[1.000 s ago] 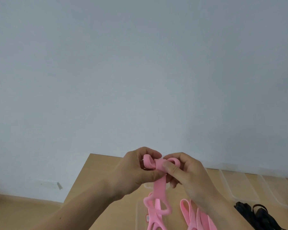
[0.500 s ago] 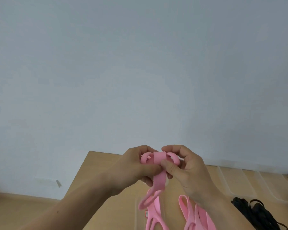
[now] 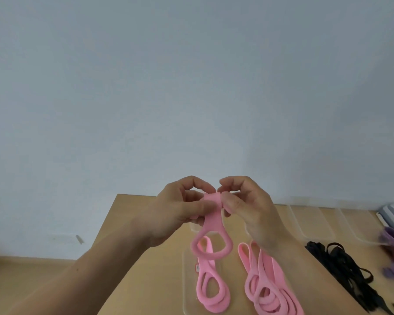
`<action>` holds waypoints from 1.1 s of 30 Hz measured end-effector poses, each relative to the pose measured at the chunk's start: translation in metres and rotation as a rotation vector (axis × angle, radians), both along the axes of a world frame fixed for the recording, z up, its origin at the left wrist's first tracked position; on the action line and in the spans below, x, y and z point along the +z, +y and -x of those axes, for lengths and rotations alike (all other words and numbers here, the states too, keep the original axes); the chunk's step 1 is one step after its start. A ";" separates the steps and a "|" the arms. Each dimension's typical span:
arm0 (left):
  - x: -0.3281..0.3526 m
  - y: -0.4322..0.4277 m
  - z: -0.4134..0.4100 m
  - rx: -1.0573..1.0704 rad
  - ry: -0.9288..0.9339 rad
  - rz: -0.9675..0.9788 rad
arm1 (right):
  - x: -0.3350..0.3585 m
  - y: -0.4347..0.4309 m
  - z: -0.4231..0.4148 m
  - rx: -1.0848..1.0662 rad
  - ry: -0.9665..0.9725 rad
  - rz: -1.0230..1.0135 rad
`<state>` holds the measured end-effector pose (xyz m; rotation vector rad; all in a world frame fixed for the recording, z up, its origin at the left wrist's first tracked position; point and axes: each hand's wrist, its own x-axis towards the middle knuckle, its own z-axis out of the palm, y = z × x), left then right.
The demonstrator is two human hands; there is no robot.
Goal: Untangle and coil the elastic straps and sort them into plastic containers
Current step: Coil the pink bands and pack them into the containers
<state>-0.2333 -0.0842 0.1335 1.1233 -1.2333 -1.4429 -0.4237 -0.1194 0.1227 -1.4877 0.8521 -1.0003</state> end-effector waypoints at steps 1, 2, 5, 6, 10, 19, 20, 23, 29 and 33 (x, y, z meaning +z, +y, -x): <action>-0.001 0.000 0.000 0.011 -0.036 0.029 | 0.000 -0.001 -0.001 -0.012 0.012 -0.019; -0.002 0.000 0.000 0.025 -0.067 0.058 | 0.000 -0.002 -0.002 -0.007 0.033 -0.040; -0.006 0.000 -0.002 0.032 -0.091 0.103 | -0.003 -0.002 -0.006 0.061 0.085 -0.106; -0.007 0.000 -0.003 0.025 -0.096 0.104 | -0.004 -0.002 -0.008 0.071 0.084 -0.122; -0.010 0.001 -0.007 0.050 -0.115 0.073 | -0.006 -0.003 -0.011 0.062 0.100 -0.088; -0.010 0.002 -0.016 -0.076 -0.030 -0.192 | -0.009 0.001 -0.014 0.096 0.125 -0.008; -0.009 0.003 -0.017 -0.098 -0.007 -0.208 | -0.010 0.001 -0.014 0.100 0.136 0.002; -0.008 0.004 -0.020 -0.125 0.113 -0.276 | -0.011 0.003 -0.014 0.109 0.184 0.047; -0.013 0.004 -0.020 -0.143 0.152 -0.268 | -0.018 0.007 -0.017 0.127 0.214 0.082; -0.015 0.002 -0.019 -0.029 0.125 -0.178 | -0.017 0.005 -0.015 0.138 0.188 0.042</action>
